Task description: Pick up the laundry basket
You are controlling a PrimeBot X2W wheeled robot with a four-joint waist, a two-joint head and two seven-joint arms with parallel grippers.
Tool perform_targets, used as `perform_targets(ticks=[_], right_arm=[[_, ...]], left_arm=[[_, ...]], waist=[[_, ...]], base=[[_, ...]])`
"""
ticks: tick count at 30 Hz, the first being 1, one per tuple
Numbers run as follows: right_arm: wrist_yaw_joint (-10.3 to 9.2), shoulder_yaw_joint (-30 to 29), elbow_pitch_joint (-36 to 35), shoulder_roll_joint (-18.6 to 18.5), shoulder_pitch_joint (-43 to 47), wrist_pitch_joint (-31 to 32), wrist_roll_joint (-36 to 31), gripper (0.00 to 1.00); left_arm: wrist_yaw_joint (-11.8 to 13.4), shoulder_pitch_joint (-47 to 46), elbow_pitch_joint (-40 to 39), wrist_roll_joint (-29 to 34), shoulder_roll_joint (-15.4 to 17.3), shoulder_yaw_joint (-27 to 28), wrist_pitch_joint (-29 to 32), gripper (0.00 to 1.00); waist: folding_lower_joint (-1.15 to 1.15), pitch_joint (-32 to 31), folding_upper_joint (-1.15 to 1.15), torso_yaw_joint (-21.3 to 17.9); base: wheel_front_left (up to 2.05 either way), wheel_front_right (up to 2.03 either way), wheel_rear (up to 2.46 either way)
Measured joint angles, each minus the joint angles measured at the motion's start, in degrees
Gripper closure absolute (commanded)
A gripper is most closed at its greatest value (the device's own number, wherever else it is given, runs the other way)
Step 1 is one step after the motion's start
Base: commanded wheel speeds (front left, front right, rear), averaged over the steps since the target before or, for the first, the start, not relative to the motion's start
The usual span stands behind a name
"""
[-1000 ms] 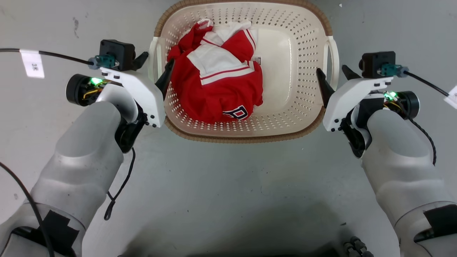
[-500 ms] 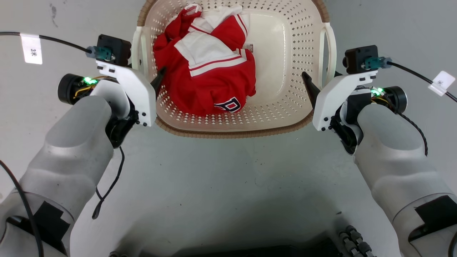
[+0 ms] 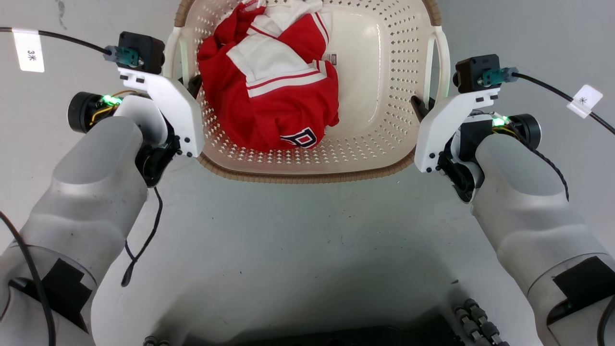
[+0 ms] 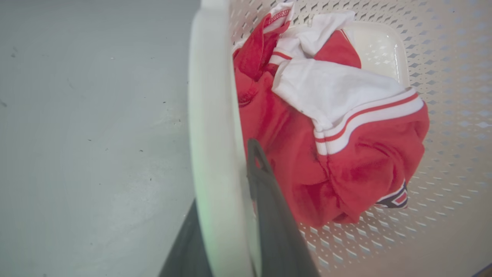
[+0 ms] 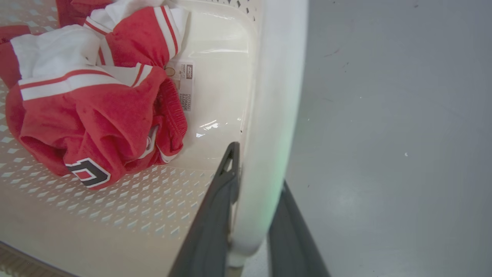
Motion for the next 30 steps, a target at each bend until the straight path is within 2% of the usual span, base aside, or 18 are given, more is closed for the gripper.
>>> perform_targets(ticks=[7, 17, 23, 30], right_arm=[[0.0, 1.9, 1.5, 0.0, -0.3, 0.2, 1.9, 1.0], [0.0, 4.6, 2.9, -0.2, 0.6, 6.4, 4.1, 1.0], [0.0, 6.7, 3.2, -0.3, 3.2, 12.7, 6.1, 1.0], [0.0, 8.8, 2.8, -0.3, 7.5, 17.3, 9.1, 1.0]], left_arm=[[0.2, 0.1, -0.1, -3.8, -0.4, -2.2, 1.4, 1.0], [0.5, 2.9, 0.1, -9.8, -1.4, -4.6, 6.9, 1.0], [0.5, 6.5, 0.7, -14.0, -2.0, -6.2, 10.4, 1.0], [0.5, 11.0, 1.5, -17.5, -2.3, -7.2, 13.2, 1.0]], waist=[[0.0, -1.3, 0.0, 0.4], [0.0, -7.3, 0.0, 1.0], [0.0, -14.6, 0.0, 1.6], [0.0, -22.9, 0.0, 1.8]], base=[[0.0, 0.0, 0.0], [0.0, 0.0, 0.0], [0.0, 0.0, 0.0], [0.0, 0.0, 0.0]])
